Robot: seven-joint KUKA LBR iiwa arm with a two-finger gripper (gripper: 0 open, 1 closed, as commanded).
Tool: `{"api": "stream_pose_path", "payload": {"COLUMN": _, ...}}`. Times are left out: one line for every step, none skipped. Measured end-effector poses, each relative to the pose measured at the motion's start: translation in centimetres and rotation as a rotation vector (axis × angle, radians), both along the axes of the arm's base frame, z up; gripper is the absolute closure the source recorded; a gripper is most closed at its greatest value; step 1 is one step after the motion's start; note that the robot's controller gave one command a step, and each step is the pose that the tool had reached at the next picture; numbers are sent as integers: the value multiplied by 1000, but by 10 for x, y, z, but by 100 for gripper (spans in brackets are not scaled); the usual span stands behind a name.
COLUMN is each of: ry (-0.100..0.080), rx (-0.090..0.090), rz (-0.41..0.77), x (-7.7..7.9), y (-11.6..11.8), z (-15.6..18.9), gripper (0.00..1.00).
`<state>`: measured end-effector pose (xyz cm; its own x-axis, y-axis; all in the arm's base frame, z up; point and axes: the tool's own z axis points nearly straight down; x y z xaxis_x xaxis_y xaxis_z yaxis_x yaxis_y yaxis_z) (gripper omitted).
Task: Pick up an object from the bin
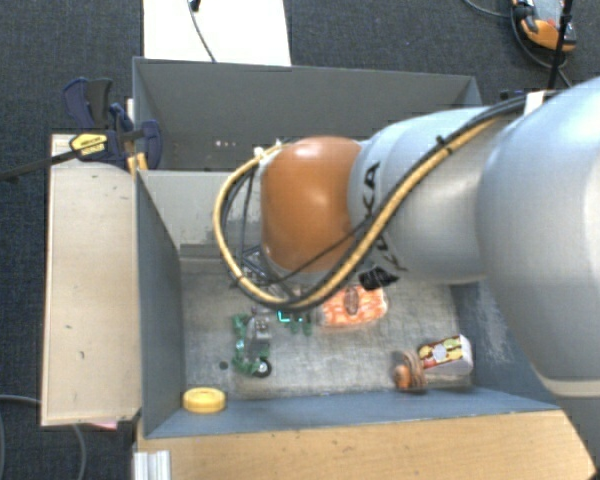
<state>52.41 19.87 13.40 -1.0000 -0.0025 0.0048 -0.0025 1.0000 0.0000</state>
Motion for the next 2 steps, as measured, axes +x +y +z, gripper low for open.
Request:
{"api": "stream_pose_path", "payload": {"ry": -7, "rx": 1, "rz": -5, "x": 2, "y": -1, "z": 3, "gripper": 0}}
{"api": "stream_pose_path", "payload": {"ry": -7, "rx": 1, "rz": 190, "x": 0, "y": 3, "z": -6, "gripper": 0}}
